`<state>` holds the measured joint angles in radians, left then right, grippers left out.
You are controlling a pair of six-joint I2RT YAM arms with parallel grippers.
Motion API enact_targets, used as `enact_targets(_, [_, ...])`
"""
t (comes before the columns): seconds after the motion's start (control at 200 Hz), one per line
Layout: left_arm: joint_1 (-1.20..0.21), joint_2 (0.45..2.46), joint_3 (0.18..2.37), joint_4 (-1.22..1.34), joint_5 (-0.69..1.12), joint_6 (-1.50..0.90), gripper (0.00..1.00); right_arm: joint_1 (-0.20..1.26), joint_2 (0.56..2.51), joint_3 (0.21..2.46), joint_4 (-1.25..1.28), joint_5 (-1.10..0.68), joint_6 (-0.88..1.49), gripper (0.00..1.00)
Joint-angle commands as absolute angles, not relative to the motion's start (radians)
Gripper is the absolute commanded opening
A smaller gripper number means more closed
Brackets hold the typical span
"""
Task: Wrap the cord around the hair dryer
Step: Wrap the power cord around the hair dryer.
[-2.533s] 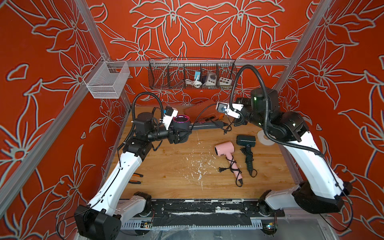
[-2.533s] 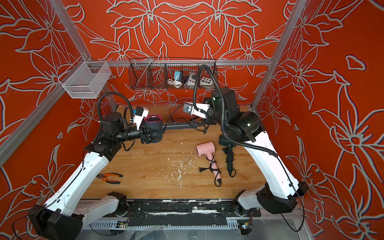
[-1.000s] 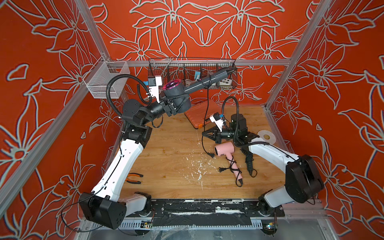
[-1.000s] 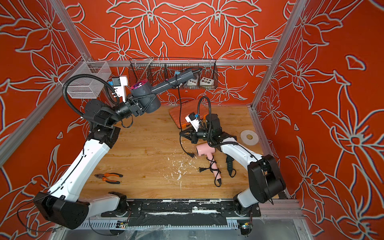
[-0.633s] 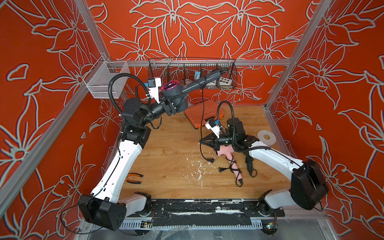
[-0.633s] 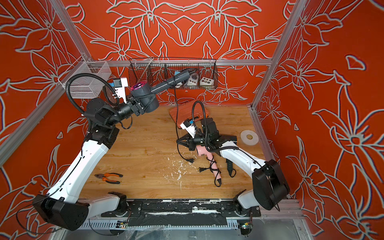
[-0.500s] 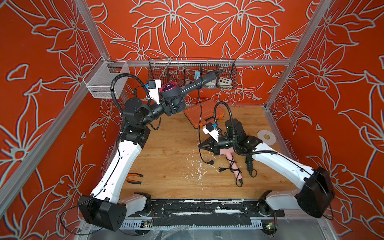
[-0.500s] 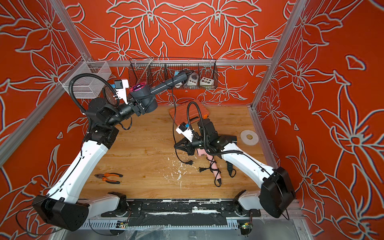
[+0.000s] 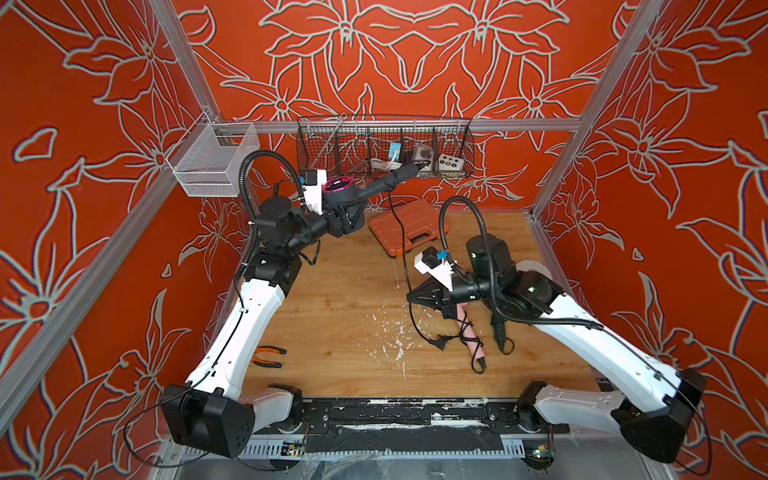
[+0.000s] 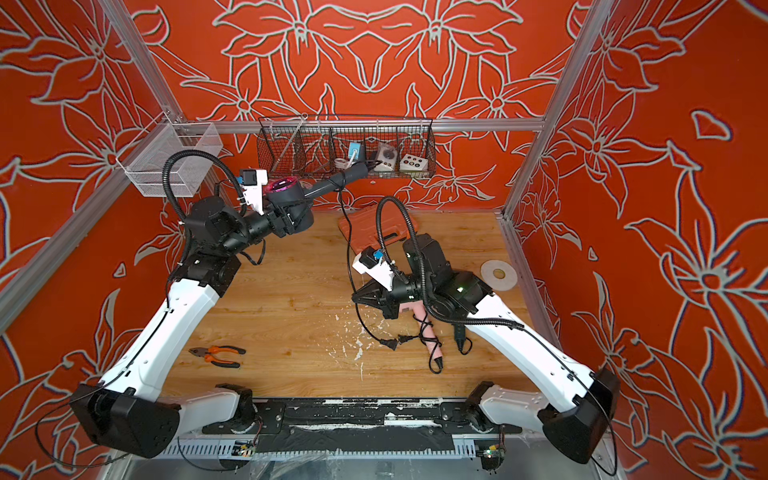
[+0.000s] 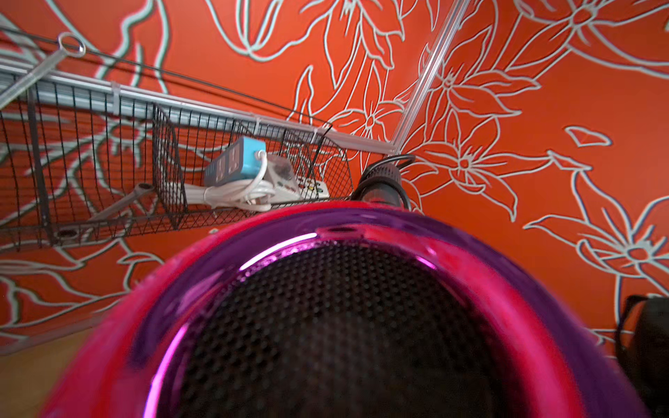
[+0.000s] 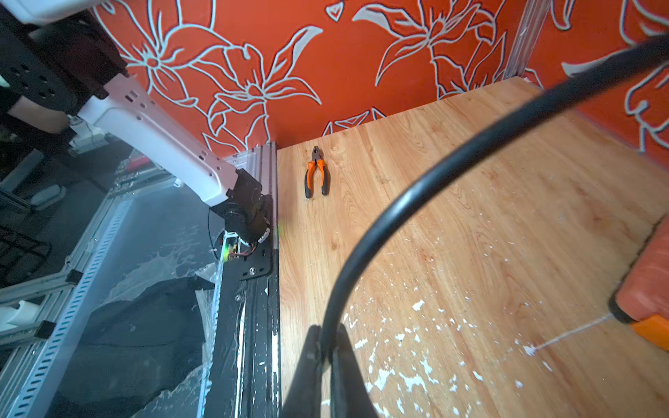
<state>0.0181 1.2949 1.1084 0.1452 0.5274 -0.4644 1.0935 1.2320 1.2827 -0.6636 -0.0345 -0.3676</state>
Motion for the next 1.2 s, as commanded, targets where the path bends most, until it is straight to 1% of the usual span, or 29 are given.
enact_targets(0.0, [0.017, 1.233, 1.157, 0.032, 0.393, -0.32, 0.0, 1.115, 1.176, 1.36, -0.872, 0.024, -0.481, 0.0])
enact_targets(0.12, [-0.044, 1.203, 1.175, -0.147, 0.35, -0.231, 0.0, 1.106, 1.165, 1.433, -0.902, 0.126, -0.566, 0.0])
enact_targets(0.25, [-0.129, 1.185, 1.198, -0.311, 0.334, -0.14, 0.0, 1.055, 1.175, 1.509, -0.893, 0.161, -0.648, 0.0])
enact_targets(0.565, [-0.296, 1.16, 1.218, -0.546, 0.459, 0.016, 0.0, 0.874, 1.296, 1.733, -0.888, 0.106, -0.808, 0.0])
enact_targets(0.756, [-0.353, 1.165, 1.196, -0.55, 0.483, 0.022, 0.0, 0.827, 1.375, 1.9, -0.943, 0.028, -0.872, 0.0])
enact_targets(0.886, [-0.398, 1.203, 1.229, -0.585, 0.569, 0.068, 0.0, 0.802, 1.439, 1.958, -0.961, 0.028, -0.913, 0.0])
enact_targets(0.966, [-0.423, 1.203, 1.236, -0.585, 0.636, 0.082, 0.0, 0.763, 1.469, 1.97, -0.956, 0.013, -0.918, 0.0])
enact_targets(1.061, [-0.431, 1.172, 1.226, -0.543, 0.78, 0.08, 0.0, 0.721, 1.489, 1.966, -0.942, -0.061, -0.897, 0.0])
enact_targets(1.191, [-0.431, 1.083, 1.177, -0.361, 0.973, 0.018, 0.0, 0.657, 1.497, 1.926, -0.904, -0.227, -0.835, 0.0])
